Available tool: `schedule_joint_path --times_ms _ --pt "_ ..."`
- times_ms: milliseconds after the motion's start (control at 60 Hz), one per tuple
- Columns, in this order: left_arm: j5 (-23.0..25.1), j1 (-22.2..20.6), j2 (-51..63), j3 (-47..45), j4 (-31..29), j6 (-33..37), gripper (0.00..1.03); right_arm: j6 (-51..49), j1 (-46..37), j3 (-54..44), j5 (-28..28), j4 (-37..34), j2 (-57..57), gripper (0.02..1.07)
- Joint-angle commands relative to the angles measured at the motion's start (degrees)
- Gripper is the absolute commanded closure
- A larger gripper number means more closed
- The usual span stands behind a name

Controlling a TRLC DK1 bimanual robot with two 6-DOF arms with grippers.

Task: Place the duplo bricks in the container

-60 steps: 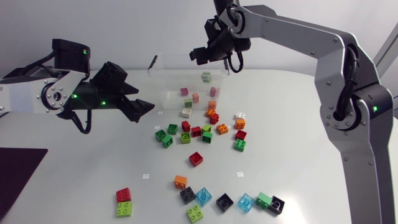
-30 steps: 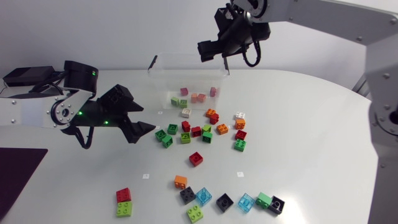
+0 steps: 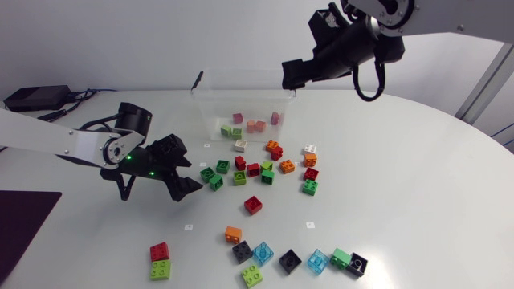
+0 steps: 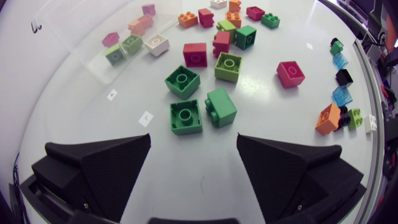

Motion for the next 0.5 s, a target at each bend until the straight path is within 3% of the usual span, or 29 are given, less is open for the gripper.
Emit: schedule_joint_path --times_ms 0,200,483 --pt "-1.3 -0.2 2.5 3.9 -2.4 1.7 0.11 -1.1 -0.8 -4.8 -0.4 1.5 -2.9 0.06" --pt "-4.8 -3.0 5.0 9.6 -7.6 1.4 0.14 -1.3 -1.7 -12.8 -1.4 4.1 -6.5 0.06" --pt "-6.7 -4.7 9.6 13.6 -8.9 0.4 0.19 -1.3 -3.1 -19.9 -2.8 6.6 -9.5 0.06"
